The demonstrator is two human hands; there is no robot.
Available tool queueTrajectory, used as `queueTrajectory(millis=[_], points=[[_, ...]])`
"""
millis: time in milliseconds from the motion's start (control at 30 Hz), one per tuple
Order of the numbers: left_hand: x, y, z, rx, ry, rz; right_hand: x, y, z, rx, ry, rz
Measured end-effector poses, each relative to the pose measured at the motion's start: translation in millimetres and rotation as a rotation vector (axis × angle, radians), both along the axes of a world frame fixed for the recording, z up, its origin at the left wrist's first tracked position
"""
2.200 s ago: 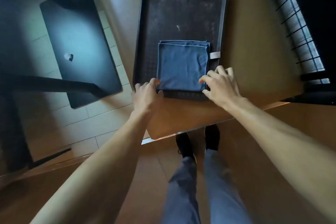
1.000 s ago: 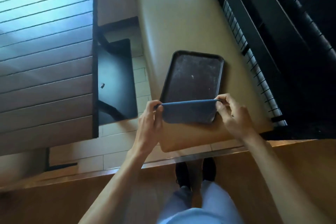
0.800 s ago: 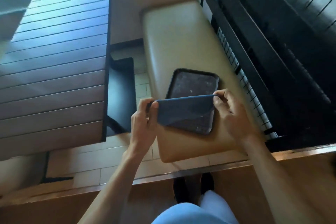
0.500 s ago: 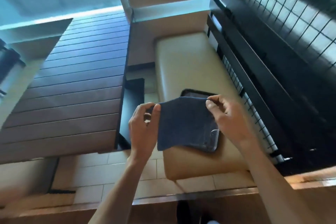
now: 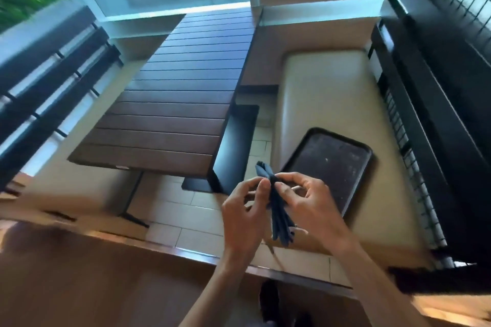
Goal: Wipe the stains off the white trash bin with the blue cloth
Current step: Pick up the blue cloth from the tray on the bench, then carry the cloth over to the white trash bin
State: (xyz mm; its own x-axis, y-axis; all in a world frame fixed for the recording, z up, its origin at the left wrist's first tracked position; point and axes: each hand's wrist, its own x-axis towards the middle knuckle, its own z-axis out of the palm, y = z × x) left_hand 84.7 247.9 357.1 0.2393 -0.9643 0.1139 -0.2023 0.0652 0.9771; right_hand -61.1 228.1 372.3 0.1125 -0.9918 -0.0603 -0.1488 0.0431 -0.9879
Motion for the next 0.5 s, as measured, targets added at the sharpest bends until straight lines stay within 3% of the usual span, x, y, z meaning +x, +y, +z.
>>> queueTrajectory(millis=[133,267,500], points=[[22,27,-2,-0.011,0.053,0.061,18,14,-1,0.055,-0.054,0.115],[50,44,-4,-0.001,0.096,0.067,46,20,3,-0.015,0.058,0.163],[115,61,-7,-0.036,0.019,0.099,104,15,13,-0.120,0.113,0.245]])
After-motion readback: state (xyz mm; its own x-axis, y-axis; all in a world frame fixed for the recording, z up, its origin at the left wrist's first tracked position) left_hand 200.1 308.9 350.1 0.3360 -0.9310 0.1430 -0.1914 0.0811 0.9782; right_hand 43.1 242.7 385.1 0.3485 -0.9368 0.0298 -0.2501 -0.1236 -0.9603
